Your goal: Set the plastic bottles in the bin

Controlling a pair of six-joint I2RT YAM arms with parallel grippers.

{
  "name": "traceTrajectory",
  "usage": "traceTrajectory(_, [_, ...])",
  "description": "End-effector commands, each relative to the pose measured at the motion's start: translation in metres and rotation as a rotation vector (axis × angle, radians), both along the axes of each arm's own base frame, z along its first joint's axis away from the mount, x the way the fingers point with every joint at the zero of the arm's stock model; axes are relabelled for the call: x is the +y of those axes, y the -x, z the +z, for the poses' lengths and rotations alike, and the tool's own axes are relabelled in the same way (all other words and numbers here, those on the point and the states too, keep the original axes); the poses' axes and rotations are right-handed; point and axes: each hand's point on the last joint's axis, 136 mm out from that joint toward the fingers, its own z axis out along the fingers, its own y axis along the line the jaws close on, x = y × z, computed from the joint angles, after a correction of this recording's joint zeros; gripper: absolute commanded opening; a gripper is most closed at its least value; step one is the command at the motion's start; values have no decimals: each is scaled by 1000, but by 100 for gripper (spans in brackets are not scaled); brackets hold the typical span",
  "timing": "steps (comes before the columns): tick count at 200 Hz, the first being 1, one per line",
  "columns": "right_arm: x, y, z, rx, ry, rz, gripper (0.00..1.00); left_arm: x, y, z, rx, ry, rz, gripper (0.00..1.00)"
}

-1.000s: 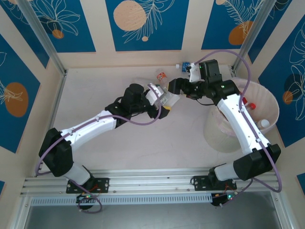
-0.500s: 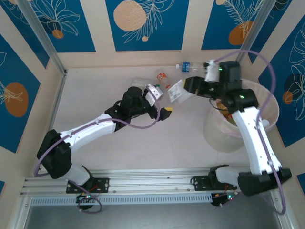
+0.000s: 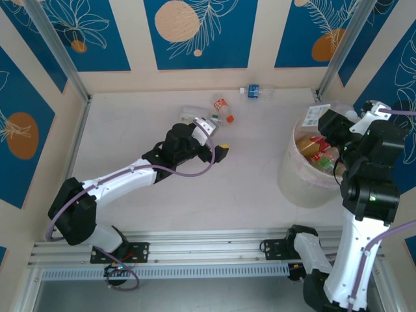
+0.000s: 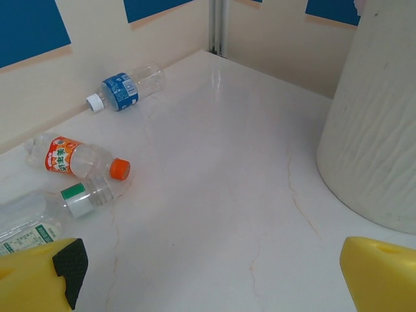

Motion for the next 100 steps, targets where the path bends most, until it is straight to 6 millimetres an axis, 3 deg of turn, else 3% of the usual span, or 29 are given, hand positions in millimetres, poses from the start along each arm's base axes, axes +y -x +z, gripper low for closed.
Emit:
traceTrajectory(1, [-18, -15, -28, 94, -74, -29, 45, 6, -7, 8, -19, 32, 41, 100])
traceTrajectory(50, [-61, -9, -24, 85, -86, -192, 46, 13, -6, 4, -22, 19, 56, 100])
traceTrajectory(77, [-62, -1, -12, 149, -58, -215, 44, 14, -6, 5, -21, 22, 60, 100])
traceTrajectory(100, [-54, -1, -19, 224, -26, -185, 43, 17, -6, 7, -26, 42, 70, 100])
